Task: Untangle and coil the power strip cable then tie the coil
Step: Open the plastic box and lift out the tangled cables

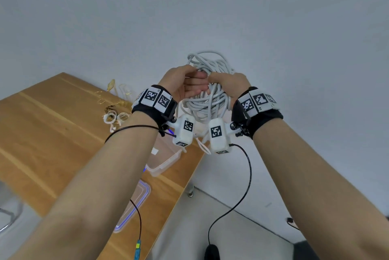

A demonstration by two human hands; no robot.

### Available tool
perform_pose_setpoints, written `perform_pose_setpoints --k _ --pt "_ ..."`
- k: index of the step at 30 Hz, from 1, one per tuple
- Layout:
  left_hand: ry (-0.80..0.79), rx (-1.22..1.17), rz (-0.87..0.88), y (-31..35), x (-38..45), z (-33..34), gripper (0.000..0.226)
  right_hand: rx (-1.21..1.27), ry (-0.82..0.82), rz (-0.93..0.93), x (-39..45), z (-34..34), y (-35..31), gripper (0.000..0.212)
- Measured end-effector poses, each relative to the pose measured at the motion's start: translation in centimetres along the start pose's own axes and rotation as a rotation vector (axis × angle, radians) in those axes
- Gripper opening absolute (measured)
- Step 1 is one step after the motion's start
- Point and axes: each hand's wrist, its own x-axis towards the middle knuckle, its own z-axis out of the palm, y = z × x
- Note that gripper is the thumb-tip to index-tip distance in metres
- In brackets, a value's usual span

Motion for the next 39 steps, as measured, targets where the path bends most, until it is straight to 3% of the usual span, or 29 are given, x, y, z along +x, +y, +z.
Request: perform_pose_setpoints --k 3,6,9,13,15,18,22,27,34,39 --pt "-0.085 0.016 -0.010 -0.1 0.4 3.1 0.036 -0.016 0.106 0.039 -1.3 -2.9 -0.6 0.041" --pt "-0.161 0.047 -0.041 -0.5 1.0 6.4 0.035 -0.019 0.142 0.128 -2.5 -5.8 -1.1 0.020" --pt "-0.216 0.074 -0.075 -1.5 1.8 9.0 0.035 0.020 0.183 0.117 -3.0 -8.7 -0.1 0.016" --pt "-0.243 0.104 -0.110 -3.7 2.8 11.9 0.035 0.054 0.263 0.133 -3.0 -11.7 2.4 0.023" --pt "-0.229 0.120 -0.134 -4.9 3.0 12.9 0.035 0.039 0.281 0.168 -2.7 -12.7 3.5 0.038" --pt "-0.179 0.156 -0.174 -6.7 3.3 13.6 0.035 0.020 0.291 0.211 -2.2 -13.6 5.6 0.045" --pt "-0.088 0.208 -0.210 -9.3 3.9 13.7 0.034 -0.035 0.262 0.280 -1.2 -14.2 8.5 0.024" --pt "0.006 0.201 -0.222 -13.0 4.8 13.1 0.032 -0.106 0.205 0.381 0.3 -14.8 12.6 0.054" --pt "0.182 0.247 -0.319 -17.5 5.1 8.9 0.029 -0.161 0.140 0.473 2.0 -13.1 18.0 0.041" --pt "0.370 0.248 -0.377 -20.6 3.8 3.7 0.018 -0.150 0.163 0.512 2.7 -10.5 21.5 0.060"
